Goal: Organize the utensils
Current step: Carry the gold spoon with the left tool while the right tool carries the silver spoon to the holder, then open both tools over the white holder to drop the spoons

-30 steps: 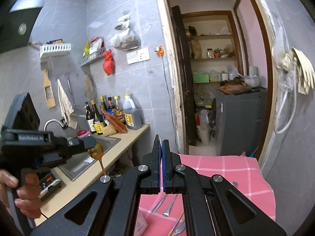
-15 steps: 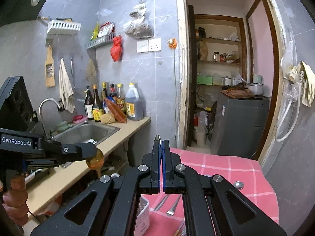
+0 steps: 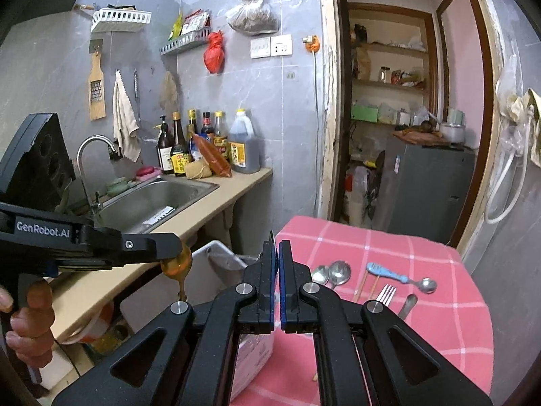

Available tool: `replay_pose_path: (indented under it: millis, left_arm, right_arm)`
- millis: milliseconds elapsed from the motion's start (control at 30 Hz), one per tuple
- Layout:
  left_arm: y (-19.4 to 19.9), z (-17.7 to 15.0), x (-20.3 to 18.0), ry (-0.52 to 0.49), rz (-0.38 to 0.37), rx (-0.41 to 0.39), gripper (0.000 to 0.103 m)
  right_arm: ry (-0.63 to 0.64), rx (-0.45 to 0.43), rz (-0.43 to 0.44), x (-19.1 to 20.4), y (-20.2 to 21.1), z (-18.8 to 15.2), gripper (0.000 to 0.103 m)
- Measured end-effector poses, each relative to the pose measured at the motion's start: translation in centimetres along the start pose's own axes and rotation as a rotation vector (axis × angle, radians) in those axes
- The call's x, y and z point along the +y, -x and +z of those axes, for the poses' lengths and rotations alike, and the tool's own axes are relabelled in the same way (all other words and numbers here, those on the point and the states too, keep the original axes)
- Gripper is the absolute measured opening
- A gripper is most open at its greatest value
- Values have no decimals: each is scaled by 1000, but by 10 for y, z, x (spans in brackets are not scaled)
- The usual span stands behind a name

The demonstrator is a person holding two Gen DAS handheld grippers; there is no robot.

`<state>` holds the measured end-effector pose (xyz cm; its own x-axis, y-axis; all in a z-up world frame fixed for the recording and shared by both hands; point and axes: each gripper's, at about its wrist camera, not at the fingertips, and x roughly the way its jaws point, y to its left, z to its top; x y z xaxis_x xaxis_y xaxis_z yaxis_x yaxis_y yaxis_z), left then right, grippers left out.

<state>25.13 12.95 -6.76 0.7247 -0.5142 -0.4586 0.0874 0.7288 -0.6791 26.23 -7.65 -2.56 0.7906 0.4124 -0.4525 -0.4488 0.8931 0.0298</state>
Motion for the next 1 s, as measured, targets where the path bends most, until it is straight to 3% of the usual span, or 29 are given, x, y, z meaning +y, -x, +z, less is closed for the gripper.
replay_pose_path:
  millis: [533, 667, 800, 867, 1000]
  left_arm:
    - [1, -10, 8, -31, 62, 41, 3]
    - [3, -11, 7, -30, 65, 33, 3]
    - [6, -11, 3, -52, 73, 24, 3]
    - [8, -11, -1, -75, 83, 14, 4]
    - [11, -11, -15, -147, 111, -9, 12]
  right_arm:
    - [-43, 91, 88, 2, -3, -17, 6]
    - [-51, 97, 86, 0, 0, -20, 17]
    - [-71, 83, 58, -5, 10, -21, 23]
    - [-88, 70, 41, -10, 14, -17, 37]
    - [-143, 26, -25, -23, 32, -15, 50]
